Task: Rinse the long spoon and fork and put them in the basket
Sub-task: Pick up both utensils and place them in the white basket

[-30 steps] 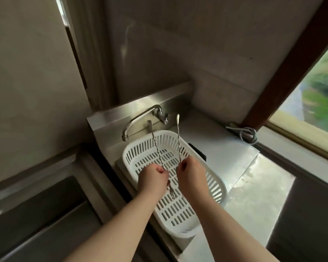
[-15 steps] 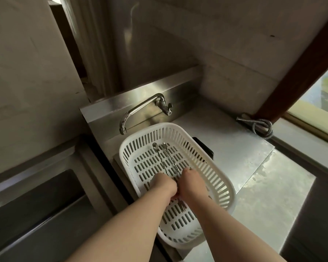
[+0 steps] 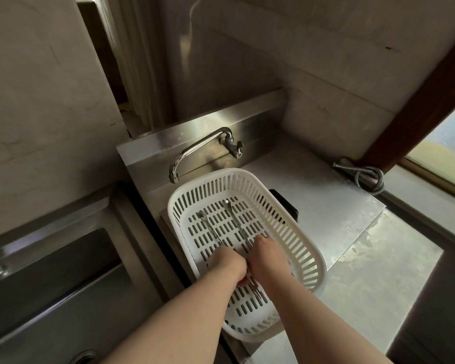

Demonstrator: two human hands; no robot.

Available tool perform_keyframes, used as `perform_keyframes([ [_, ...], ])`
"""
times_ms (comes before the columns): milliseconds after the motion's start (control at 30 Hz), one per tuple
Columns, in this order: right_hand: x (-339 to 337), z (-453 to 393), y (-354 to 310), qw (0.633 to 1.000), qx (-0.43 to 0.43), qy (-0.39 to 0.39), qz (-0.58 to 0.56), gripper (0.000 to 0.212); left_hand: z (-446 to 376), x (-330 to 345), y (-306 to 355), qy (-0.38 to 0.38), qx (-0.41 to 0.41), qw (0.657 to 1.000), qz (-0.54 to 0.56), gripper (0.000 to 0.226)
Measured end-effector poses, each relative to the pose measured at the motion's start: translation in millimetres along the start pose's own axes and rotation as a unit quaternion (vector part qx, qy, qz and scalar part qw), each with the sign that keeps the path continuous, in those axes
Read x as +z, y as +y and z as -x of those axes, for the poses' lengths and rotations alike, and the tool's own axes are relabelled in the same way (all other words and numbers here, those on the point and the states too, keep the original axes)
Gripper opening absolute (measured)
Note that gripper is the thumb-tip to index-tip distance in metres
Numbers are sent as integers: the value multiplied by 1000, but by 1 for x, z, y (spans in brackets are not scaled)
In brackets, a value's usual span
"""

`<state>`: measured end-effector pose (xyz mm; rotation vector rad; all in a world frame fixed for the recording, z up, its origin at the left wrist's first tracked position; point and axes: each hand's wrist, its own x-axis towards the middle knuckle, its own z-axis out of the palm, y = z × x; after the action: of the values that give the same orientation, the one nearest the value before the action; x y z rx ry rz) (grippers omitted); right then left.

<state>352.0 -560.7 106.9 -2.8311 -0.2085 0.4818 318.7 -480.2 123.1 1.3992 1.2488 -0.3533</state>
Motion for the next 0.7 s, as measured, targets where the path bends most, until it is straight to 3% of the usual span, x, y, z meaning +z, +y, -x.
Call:
perform_keyframes([
  [133, 2, 2, 5, 1000, -4, 8, -11, 16, -7, 2, -4, -12, 53, 994, -100, 27],
  [433, 3, 6, 7, 1000, -7, 14, -13, 19, 0, -3, -7, 16, 89, 965, -246, 19],
  [700, -2, 16, 2, 999, -13, 27, -10, 9, 2, -10, -3, 10, 92, 973, -212, 14],
])
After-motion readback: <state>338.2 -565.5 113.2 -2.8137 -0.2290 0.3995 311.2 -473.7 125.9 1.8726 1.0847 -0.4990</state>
